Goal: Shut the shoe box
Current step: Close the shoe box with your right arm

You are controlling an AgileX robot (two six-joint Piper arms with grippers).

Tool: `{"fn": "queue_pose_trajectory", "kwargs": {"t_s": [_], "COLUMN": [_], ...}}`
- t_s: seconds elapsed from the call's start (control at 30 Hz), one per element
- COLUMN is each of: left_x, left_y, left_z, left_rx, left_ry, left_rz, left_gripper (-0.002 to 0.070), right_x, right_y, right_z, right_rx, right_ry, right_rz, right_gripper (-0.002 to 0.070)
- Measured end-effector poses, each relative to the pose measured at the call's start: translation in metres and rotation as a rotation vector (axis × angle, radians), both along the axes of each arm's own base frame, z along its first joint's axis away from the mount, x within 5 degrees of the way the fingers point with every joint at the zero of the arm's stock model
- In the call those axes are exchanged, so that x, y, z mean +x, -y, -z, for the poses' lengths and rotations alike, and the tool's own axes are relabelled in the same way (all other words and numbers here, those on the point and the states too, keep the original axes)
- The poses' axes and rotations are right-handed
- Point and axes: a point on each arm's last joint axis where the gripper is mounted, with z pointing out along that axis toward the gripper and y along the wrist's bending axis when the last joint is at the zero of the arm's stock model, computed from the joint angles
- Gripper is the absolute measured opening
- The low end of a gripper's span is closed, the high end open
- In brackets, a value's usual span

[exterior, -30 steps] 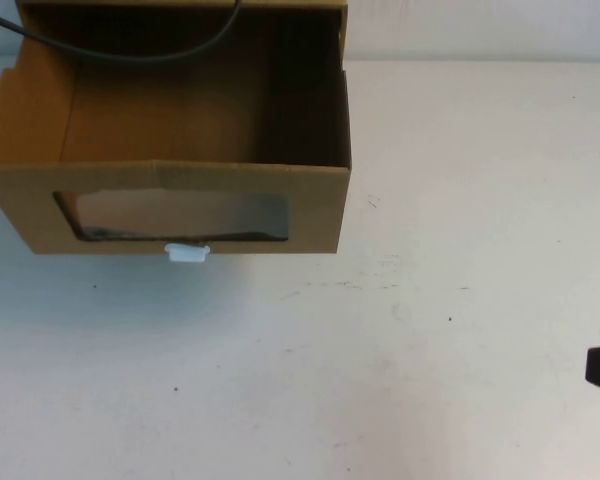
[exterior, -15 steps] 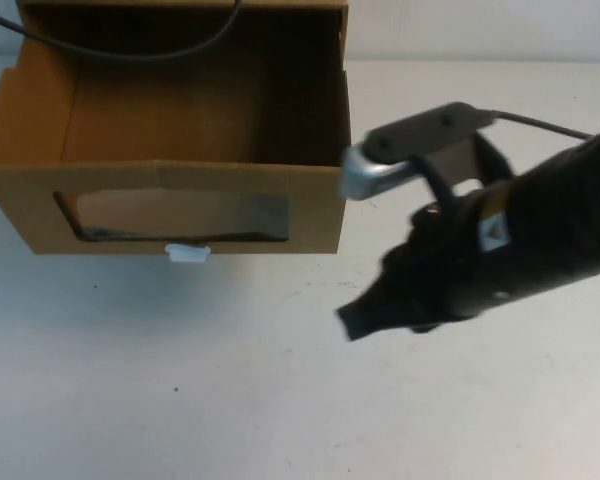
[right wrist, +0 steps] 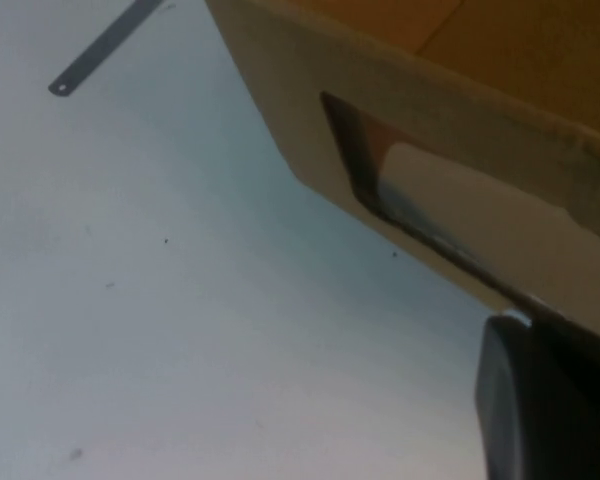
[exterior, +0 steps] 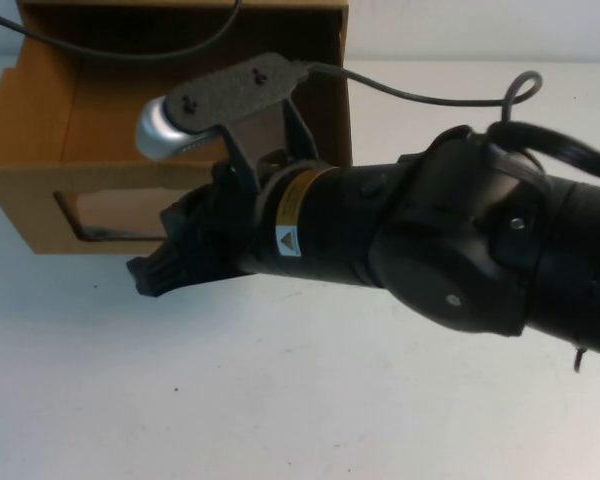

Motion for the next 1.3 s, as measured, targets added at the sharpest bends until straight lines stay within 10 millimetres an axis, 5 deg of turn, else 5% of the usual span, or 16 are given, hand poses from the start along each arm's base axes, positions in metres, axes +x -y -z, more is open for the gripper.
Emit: {"fn": "queue_pose_trajectory", "kwargs": {"t_s": [0.27,1.3], "left_x": [0.000,0.000], "left_y": [0.000,0.000], "left_z": [0.000,0.000], "left_rx": [0.000,-0.001], "left_ry": [0.000,0.001], "left_rz": [0.000,-0.002], "left_gripper": [-0.0005,-0.0005], "right_x": [0.026,0.130], "right_y": [-0.005,-0.020], "right_z": [0.014,-0.010], "right_rx": [0.064,0.156], "right_ry": [0.014,0.088], "right_rz": [0.035,0.201], "right_gripper": [-0.0011,-0.0011]}}
